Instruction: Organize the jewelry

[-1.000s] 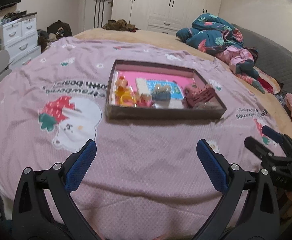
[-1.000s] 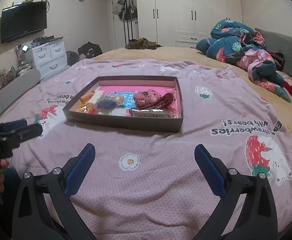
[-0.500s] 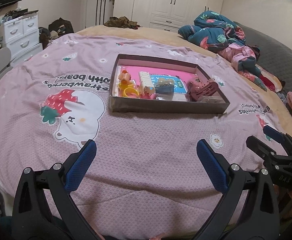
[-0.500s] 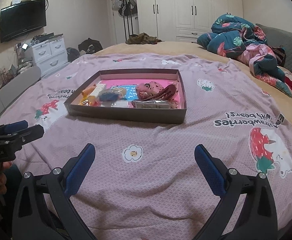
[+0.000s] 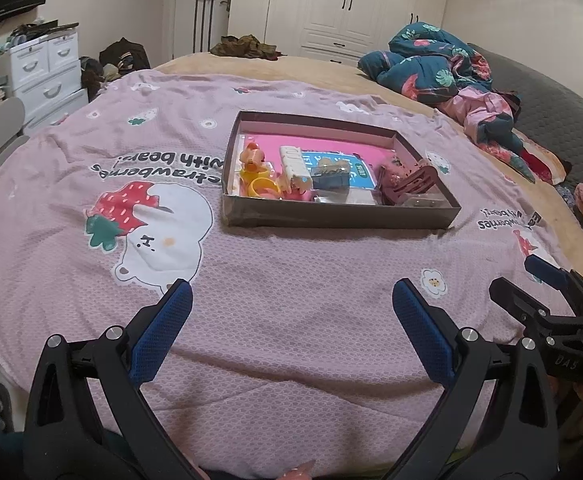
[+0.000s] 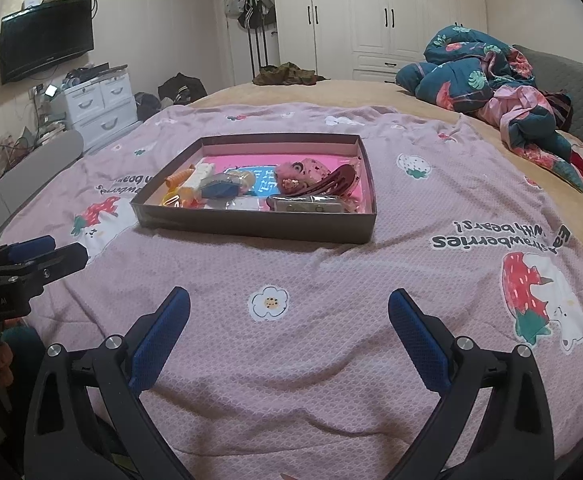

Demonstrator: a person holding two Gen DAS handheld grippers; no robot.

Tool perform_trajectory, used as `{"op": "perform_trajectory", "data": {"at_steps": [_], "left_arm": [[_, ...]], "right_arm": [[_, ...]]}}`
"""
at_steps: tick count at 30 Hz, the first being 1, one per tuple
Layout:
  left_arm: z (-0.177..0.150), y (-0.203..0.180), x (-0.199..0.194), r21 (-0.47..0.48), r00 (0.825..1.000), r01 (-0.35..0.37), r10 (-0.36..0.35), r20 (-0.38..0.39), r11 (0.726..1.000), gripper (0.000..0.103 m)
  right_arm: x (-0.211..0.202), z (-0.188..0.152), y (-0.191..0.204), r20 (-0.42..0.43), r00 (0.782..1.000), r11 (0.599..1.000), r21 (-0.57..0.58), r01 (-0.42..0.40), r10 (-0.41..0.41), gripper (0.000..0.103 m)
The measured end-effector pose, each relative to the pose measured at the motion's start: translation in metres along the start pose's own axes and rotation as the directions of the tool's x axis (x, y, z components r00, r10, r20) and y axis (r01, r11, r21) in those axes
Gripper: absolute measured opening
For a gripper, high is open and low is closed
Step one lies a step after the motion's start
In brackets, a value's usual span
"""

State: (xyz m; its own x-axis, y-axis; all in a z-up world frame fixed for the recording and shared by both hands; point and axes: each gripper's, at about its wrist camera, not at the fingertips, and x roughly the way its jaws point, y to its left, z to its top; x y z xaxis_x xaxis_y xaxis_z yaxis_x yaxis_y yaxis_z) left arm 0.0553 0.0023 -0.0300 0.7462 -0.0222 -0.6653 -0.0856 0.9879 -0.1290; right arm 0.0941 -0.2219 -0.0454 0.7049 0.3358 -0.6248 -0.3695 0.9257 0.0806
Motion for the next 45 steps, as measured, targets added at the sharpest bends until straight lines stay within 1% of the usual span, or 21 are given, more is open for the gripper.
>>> {"op": "perform_trajectory", "data": {"at_steps": [12,20,28,45], "left_arm": [[0.0011,0.002,-0.0005,0.001,1.0,-0.02,0.02,-0.004,1.0,0.094],[0.0013,0.0025,-0.0012,0.002,1.0,-0.02,0.02,-0.002,1.0,0.094],[0.0009,0.006,0.0035,0.006,0.999,-0.043,0.043,-0.013,0.999,0.094],[0.001,0.0032,0.0021,0.006,0.999,-0.042,0.042,-0.009,0.999,0.094]], "right_arm": [[0.0004,0.0002,0.001,-0.007,1.0,1.0,-0.002,-0.005,0.005,0.099],[-0.0002,0.0003,0.0018,-0.007,1.0,1.0,-0.002,-0.007,0.007,0.099],[0.0,0.001,0.0032,-0.003,1.0,1.0,-0.003,-0.007,0.007,0.099],[-0.0003,0.0006,0.0022,-0.006,1.0,1.0,0.004,-0.009,0.009,0.099]]}}
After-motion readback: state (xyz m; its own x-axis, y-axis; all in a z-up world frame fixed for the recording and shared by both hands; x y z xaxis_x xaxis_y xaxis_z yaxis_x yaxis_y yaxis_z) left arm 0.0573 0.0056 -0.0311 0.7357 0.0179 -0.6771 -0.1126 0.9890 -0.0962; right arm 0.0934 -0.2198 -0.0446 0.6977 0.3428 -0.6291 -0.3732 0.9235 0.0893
